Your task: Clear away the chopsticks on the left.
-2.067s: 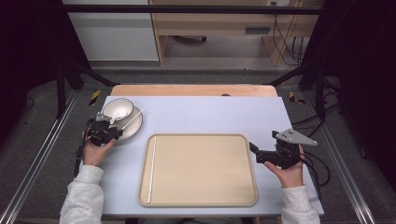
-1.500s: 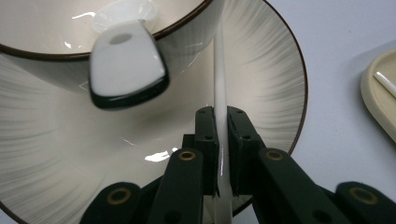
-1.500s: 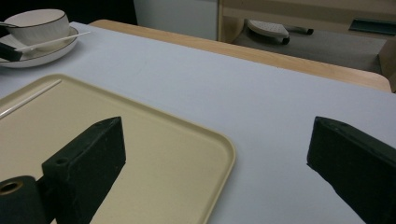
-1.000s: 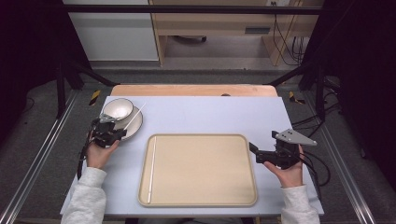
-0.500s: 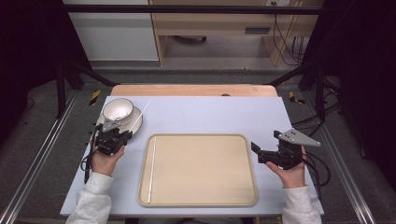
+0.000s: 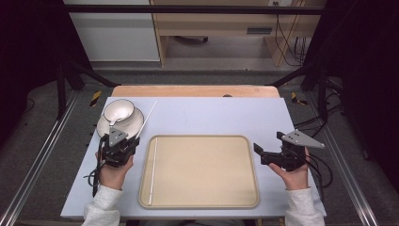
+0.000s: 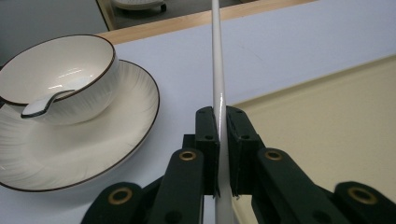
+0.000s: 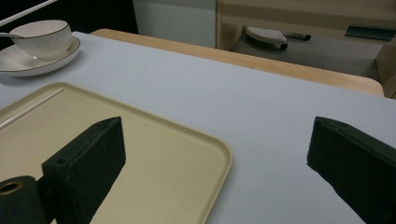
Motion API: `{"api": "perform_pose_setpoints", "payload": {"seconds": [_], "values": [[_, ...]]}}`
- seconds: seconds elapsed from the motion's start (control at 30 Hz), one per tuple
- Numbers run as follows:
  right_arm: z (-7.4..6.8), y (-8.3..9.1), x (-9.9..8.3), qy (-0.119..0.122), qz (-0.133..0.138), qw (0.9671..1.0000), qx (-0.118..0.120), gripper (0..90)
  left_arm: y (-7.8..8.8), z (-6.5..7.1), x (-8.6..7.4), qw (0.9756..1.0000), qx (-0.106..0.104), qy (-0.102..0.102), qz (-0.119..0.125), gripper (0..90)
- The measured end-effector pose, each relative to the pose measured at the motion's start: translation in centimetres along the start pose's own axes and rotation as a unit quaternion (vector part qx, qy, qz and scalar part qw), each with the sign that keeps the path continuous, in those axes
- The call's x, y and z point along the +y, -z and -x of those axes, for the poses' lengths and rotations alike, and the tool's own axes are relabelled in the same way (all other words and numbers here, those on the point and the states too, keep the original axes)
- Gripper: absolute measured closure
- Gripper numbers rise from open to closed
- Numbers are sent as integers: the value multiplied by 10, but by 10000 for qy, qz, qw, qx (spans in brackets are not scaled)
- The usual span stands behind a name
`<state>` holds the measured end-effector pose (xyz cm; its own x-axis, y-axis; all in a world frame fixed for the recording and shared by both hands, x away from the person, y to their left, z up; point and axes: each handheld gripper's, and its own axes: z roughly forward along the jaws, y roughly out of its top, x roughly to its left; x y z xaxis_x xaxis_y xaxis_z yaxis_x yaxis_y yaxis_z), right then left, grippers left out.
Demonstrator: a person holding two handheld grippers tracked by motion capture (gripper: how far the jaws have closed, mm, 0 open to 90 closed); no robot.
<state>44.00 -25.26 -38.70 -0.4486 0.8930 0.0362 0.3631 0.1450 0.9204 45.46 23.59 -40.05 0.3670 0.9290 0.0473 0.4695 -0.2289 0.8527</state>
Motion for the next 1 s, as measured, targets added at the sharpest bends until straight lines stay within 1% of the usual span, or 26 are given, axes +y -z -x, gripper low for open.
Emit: {"api": "perform_pose_setpoints", "payload": {"seconds": [0.03, 0.07, 0.1, 0.13, 0.2, 0.23, 0.27, 0.3, 0.37, 0.4, 0.5, 0.53, 0.57, 0.6, 0.7, 0.73, 0.77, 0.8, 0.83, 0.87, 0.9, 1.0], "values": [[0, 0, 0, 7, 2, 10000, 6, 48, 1, 3, -1, 10000, 8, 33, 22, 843], [0, 0, 0, 7, 2, 10000, 6, 48, 1, 3, -1, 10000, 8, 33, 22, 844], [0, 0, 0, 4, 4, 10000, 8, 48, 4, 8, -3, 10000, 28, 78, 37, 843], [0, 0, 0, 4, 4, 10000, 8, 48, 4, 8, -3, 10000, 28, 78, 37, 843], [0, 0, 0, -9, -6, 10000, 14, 48, 8, 14, -5, 9998, 28, 187, 74, 844], [0, -1, 0, -15, -6, 10000, 21, 48, 9, 16, -6, 9998, 39, 200, 80, 844], [0, 0, 0, -19, -4, 10000, 24, 47, 10, 18, -6, 9998, 35, 185, 64, 843], [0, 0, 0, -15, 13, 10000, 40, 48, 11, 24, -7, 9997, 47, 239, 95, 844], [0, 1, 0, -32, 22, 10000, 29, 47, 12, 26, -8, 9996, 10, 275, 84, 843], [1, 1, 1, -34, 39, 10000, 33, 47, 13, 29, -8, 9996, 17, 274, 79, 843], [1, 4, 2, -39, 90, 9999, 35, 48, 16, 41, -9, 9992, 54, 378, 117, 843], [1, 4, 2, -81, 103, 9999, 42, 48, 16, 41, -9, 9992, 54, 378, 117, 844], [1, 5, 2, -58, 100, 9999, 35, 47, 17, 48, -10, 9991, 95, 399, 141, 843], [1, 5, 3, -57, 99, 9999, 40, 48, 17, 51, -10, 9992, 119, 372, 121, 843], [1, 6, 3, -55, 119, 9999, 46, 48, 18, 59, -11, 9985, 98, 497, 198, 843], [2, 7, 3, -57, 118, 9999, 51, 48, 18, 59, -11, 9985, 98, 497, 198, 843], [2, 7, 3, -57, 118, 9999, 51, 48, 19, 62, -13, 9983, 90, 525, 224, 843], [3, 8, 4, -64, 142, 9999, 55, 49, 20, 69, -19, 9982, 78, 541, 242, 843], [3, 8, 4, -75, 144, 9999, 54, 49, 19, 72, -22, 9981, 49, 573, 230, 843], [3, 8, 4, -75, 144, 9999, 54, 49, 19, 72, -22, 9981, 49, 573, 230, 843], [3, 8, 4, -82, 147, 9998, 47, 49, 18, 77, -27, 9977, 33, 637, 214, 843], [2, 8, 3, -77, 132, 9999, 50, 48, 17, 80, -33, 9974, 42, 687, 197, 843]]}}
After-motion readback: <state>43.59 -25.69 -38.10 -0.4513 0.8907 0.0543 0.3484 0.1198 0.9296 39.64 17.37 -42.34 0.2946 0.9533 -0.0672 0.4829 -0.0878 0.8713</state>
